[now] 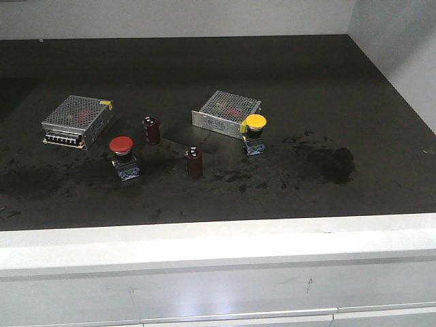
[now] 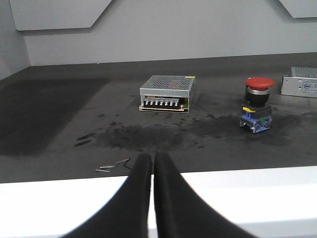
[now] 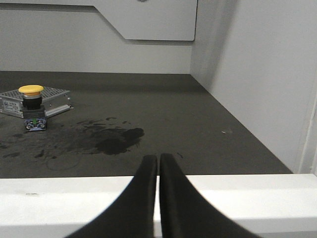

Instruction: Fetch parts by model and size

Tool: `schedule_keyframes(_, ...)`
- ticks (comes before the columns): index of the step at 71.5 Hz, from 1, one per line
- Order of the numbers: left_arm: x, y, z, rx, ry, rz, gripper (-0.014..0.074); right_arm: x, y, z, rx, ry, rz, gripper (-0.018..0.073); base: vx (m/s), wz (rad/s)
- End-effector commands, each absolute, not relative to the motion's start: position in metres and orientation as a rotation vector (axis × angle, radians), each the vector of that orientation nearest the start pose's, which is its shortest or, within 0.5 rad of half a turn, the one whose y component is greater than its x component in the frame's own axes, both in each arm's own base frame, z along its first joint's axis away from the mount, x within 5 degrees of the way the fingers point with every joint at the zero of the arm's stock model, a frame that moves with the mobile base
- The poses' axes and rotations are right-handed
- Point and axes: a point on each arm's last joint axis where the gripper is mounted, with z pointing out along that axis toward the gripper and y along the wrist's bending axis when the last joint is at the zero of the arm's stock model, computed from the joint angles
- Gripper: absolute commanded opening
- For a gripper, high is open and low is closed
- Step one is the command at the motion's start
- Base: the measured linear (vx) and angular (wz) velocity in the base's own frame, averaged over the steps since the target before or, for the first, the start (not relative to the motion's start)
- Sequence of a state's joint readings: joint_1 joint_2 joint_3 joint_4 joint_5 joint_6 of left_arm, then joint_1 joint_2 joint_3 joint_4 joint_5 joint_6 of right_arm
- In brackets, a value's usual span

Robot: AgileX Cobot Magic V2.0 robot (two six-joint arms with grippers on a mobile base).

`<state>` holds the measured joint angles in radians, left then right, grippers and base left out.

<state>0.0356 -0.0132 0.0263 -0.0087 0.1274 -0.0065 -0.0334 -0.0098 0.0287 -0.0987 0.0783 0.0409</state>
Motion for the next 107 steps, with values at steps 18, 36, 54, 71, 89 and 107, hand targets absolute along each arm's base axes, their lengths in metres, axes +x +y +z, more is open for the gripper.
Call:
schedule_keyframes(18,0.055,0.002,0.201,-0.037,1.533,0.009,-0.0007,0.056,-0.002,0.202,-0.024,1.498,-0.082,-0.001,0.0,0.0)
schedule_keyframes(36,0.055,0.002,0.201,-0.037,1.534,0.009,-0.0007,0.056,-0.002,0.202,-0.024,1.498,-0.082,-0.001,0.0,0.0)
schedule_keyframes(54,0.055,0.002,0.204,-0.036,1.491,0.009,-0.0007,0.056,-0.002,0.202,-0.024,1.498,-0.082,-0.001,0.0,0.0)
schedule_keyframes(71,0.053,0.002,0.22,-0.032,1.315,0.012,-0.0007,0.054,0.0,0.215,-0.045,1.355,-0.088,-0.001,0.0,0.0)
schedule_keyframes(89,0.027,0.001,0.285,-0.053,0.855,-0.047,-0.0007,0.031,0.002,0.291,0.01,0.974,0.023,-0.001,0.0,0.0)
schedule_keyframes(107,0.032,0.0,0.364,-0.011,1.084,0.019,-0.0007,0.052,0.0,0.373,0.0,1.111,-0.02,-0.001,0.0,0.0)
